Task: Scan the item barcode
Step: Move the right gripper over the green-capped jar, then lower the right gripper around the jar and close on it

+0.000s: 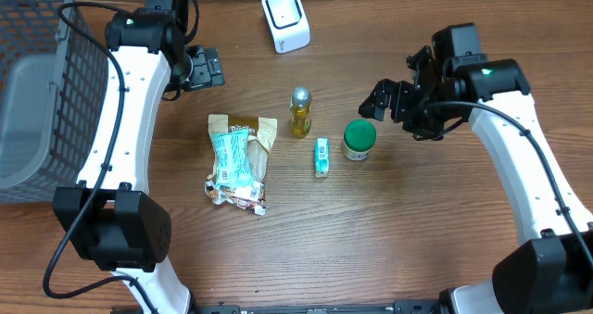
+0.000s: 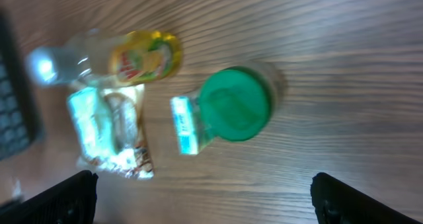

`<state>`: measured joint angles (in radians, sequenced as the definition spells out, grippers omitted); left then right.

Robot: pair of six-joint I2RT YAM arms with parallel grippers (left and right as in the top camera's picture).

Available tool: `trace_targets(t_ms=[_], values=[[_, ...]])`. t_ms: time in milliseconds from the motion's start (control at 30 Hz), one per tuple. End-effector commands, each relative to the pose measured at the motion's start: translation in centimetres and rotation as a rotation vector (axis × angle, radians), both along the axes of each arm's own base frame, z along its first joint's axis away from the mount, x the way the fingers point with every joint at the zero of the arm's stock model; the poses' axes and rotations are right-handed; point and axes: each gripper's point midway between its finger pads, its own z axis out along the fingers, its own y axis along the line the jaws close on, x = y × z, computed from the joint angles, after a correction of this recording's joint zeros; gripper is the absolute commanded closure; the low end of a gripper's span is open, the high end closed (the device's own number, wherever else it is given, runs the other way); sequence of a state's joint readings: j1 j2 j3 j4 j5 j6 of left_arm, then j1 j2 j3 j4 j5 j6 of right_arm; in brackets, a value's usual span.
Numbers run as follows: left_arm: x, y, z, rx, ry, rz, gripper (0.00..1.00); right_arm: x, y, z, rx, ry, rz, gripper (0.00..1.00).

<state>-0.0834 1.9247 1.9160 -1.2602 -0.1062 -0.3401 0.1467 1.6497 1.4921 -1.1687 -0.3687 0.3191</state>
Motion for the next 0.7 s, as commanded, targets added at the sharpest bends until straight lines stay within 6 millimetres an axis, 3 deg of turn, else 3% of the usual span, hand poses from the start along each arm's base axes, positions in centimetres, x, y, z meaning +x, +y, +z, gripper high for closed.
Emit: trace_targets(t_ms=[0, 167, 400, 667], values=[[0.3, 0.0, 0.6, 0.007, -0.02, -0.003, 0.0, 0.1, -1.5, -0.9, -0.164, 0.017, -0.159, 0.0], [0.3, 0.0, 0.6, 0.007, -0.02, -0.003, 0.0, 0.8, -1.2, -1.1, -0.318, -0.046, -0.282, 0.0], [0.3, 0.0, 0.6, 0.007, -0.02, -0.003, 0.0, 1.7, 4.9, 0.2, -0.259, -0.191, -0.163, 0.0], [0.3, 0.0, 0.6, 0.007, -0.02, -0.003, 0.0, 1.5, 3.9, 0.0, -0.309, -0.188, -0.18, 0.0]])
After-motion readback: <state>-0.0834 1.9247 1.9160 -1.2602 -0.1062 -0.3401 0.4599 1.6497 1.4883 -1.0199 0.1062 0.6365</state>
